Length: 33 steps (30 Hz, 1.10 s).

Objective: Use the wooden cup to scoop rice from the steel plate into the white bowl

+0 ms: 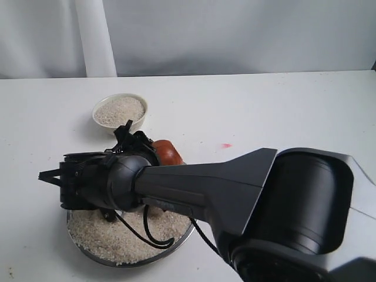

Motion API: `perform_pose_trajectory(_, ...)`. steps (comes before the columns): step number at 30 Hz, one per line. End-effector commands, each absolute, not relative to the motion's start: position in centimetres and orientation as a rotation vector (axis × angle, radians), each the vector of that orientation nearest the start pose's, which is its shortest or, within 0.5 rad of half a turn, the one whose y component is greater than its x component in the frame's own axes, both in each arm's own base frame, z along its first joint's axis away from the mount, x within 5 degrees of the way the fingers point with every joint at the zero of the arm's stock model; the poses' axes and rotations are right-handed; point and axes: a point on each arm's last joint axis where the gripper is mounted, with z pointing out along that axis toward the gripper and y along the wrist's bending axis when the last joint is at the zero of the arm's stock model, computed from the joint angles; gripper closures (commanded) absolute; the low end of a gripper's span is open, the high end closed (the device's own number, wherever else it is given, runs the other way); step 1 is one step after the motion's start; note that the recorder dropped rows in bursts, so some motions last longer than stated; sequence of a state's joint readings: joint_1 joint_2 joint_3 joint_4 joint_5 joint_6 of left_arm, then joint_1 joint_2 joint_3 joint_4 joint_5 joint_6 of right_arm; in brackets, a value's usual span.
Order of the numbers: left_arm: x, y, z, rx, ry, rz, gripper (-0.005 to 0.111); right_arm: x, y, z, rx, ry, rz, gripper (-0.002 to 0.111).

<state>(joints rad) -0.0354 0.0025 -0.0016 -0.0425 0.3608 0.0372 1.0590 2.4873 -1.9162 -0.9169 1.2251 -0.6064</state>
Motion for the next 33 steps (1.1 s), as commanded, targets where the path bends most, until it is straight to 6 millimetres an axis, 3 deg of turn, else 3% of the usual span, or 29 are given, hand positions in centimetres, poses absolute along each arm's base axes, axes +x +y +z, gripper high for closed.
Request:
perform_pose_trajectory(1, 5.3, -0.4, 18.2, 0.046, 1.830, -0.044, 0.107, 29.3, 39.0, 9.8, -2.428, 1.481, -1.177, 0.108)
perform_pose_trajectory(22, 5.3, -0.4, 18.2, 0.046, 1.830, -0.044, 0.107, 27.9, 39.3, 9.1, -2.450, 1.680, -0.880, 0.108)
perform_pose_trajectory(33, 5.3, -0.4, 18.2, 0.043, 1.830, -0.046, 0.107, 27.0, 40.2, 8.6, -2.440, 1.735, -0.635, 0.108)
